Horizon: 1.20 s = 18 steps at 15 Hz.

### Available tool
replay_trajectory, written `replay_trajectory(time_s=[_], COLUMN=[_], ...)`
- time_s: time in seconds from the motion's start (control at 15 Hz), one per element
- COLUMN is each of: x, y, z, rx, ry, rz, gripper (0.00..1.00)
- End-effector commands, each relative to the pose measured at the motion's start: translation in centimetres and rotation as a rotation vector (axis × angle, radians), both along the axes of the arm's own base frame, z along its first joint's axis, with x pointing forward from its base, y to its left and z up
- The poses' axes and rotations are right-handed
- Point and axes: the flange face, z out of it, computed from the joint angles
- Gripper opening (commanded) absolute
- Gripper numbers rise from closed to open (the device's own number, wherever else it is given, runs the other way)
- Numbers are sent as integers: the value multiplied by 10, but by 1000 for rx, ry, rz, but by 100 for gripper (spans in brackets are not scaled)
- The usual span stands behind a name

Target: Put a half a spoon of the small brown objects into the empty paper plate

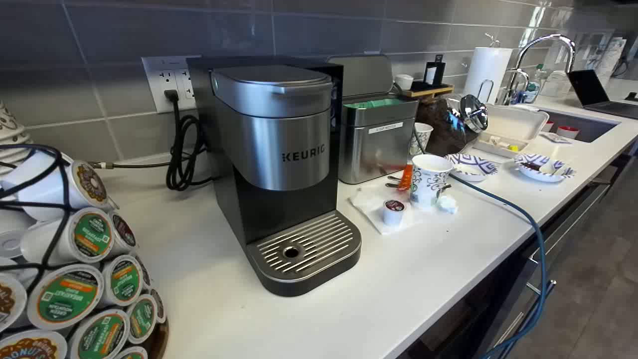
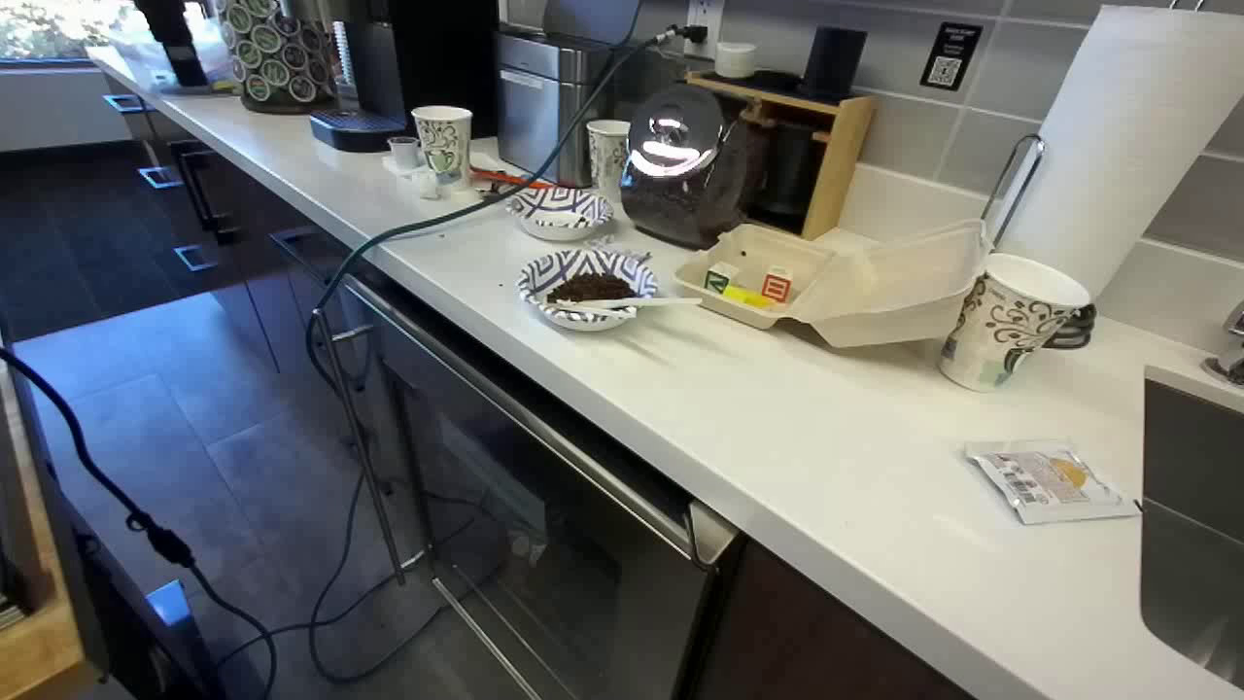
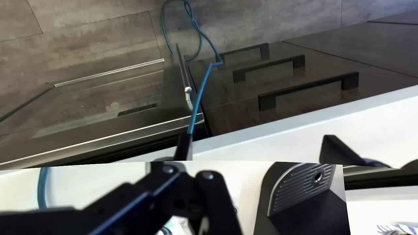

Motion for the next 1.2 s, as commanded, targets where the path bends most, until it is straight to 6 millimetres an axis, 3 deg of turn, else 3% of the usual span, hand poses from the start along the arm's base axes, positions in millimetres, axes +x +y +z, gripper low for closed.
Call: replay_trajectory(time_s=[0.0,0.2,1.13], x=[-2,-4,-4], y=[0,0,0], z=[-5,-16,-16], rx=[0,0,0], ry=[14,40,41], rz=[0,0,0], gripper=[100,100,100])
